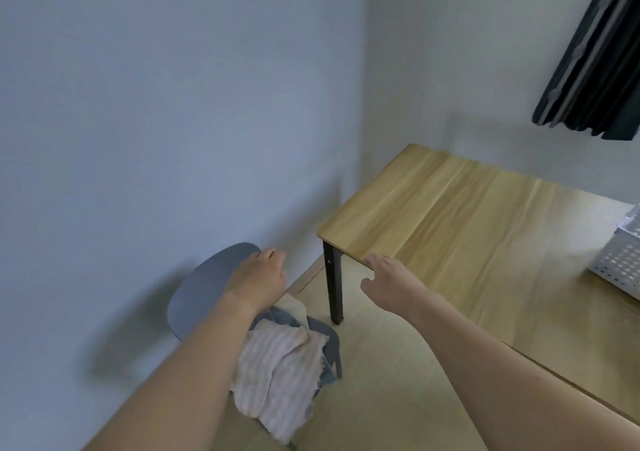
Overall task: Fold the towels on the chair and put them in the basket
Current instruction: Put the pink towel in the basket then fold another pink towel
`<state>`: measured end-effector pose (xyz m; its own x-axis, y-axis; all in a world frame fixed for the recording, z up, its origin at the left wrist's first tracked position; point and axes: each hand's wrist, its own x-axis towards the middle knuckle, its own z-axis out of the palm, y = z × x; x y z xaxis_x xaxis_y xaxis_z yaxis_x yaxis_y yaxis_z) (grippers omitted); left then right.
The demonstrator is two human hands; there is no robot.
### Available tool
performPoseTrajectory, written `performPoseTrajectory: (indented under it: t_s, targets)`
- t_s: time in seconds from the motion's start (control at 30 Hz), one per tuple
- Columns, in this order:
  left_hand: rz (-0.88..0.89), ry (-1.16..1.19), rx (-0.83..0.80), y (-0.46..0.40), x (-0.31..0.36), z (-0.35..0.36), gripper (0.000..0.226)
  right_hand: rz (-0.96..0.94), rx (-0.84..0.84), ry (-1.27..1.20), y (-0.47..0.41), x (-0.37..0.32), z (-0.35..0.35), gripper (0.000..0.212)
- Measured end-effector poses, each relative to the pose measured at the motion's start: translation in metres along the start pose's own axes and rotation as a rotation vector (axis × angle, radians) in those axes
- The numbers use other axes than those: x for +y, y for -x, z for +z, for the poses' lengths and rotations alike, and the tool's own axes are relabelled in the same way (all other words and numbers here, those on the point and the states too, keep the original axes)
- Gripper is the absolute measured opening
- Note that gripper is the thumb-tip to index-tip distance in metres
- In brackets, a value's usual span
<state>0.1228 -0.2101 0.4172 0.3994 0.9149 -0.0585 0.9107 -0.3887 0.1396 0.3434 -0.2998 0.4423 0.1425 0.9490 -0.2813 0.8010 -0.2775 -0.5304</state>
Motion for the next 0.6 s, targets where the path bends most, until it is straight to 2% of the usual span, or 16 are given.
performPoseTrajectory:
  t_s: [0.13, 0.33, 0.5, 0.6]
  targets:
    - [-0.050, 0.098, -0.003, 0.010, -0.049, 0.015, 0.035, 0.009, -0.023, 0.003, -0.027, -0.023, 0.041, 0.049]
    - [-0.041, 0.195, -0.191, -0.019, -0.134, 0.075, 0.031, 0.131, -0.155, -0.079, -0.084, -0.040, 0.140, 0.051]
    - [-0.083, 0.319, -0.288, -0.083, -0.194, 0.192, 0.027, 0.234, -0.147, -0.077, -0.166, -0.011, 0.246, 0.048]
    - [-0.144, 0.371, -0.343, -0.113, -0.218, 0.285, 0.010, 0.272, -0.161, -0.057, -0.219, 0.032, 0.320, 0.046]
